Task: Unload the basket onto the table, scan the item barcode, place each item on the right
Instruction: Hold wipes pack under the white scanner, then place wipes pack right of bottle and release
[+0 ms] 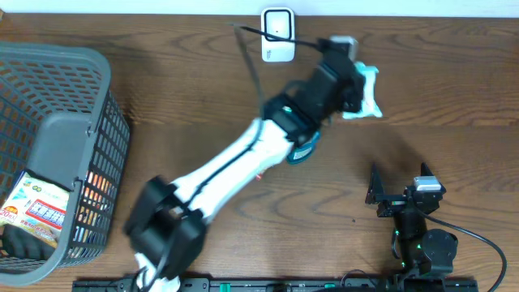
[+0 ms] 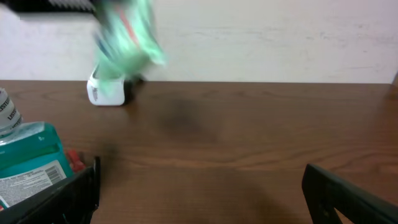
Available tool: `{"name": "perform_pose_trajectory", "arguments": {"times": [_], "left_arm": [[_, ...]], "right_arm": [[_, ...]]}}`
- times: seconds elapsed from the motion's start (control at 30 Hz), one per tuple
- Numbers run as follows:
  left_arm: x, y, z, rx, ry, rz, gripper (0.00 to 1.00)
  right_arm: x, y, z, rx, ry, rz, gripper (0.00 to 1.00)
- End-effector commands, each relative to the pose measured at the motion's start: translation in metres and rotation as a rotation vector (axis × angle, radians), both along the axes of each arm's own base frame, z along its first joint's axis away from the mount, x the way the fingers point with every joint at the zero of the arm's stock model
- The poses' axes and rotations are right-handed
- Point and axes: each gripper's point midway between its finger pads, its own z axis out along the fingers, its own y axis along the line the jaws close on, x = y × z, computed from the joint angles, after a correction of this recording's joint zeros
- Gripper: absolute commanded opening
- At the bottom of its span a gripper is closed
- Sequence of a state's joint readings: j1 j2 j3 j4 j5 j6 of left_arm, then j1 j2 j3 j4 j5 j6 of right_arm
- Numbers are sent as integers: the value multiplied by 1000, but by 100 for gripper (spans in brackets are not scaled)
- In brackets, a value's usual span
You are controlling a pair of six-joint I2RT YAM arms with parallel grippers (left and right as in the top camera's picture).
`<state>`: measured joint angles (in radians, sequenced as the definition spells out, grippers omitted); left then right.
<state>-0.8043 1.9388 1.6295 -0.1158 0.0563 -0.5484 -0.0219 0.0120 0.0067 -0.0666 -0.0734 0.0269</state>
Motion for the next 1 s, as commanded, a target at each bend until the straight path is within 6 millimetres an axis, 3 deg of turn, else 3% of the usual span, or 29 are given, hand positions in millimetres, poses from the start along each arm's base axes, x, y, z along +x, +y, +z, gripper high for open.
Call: {"name": "perform_pose_trajectory", "arguments": {"times": [0.0, 0.17, 0.27, 0.47, 0.6, 0.67, 0.8, 0.97], "left_arm": [[7, -11, -27, 47, -19, 12, 32], [2, -22, -80, 116, 42, -8, 32], [1, -22, -98, 145, 67, -12, 32], [0, -21, -99, 177, 46, -37, 41], [-1, -22, -96, 173, 44, -38, 53], [0, -22, -94, 170, 41, -38, 56], [3, -27, -65, 166, -19, -70, 58], [5, -30, 9, 181, -150, -126, 59]], "right_arm": [[0, 1, 0, 13, 0, 3, 99], [0, 1, 0, 13, 0, 3, 99], [0, 1, 0, 13, 0, 3, 99], [0, 1, 0, 13, 0, 3, 99], [0, 1, 0, 13, 0, 3, 99], [0, 1, 0, 13, 0, 3, 99], [0, 1, 0, 13, 0, 3, 99], [0, 1, 0, 13, 0, 3, 99]]}}
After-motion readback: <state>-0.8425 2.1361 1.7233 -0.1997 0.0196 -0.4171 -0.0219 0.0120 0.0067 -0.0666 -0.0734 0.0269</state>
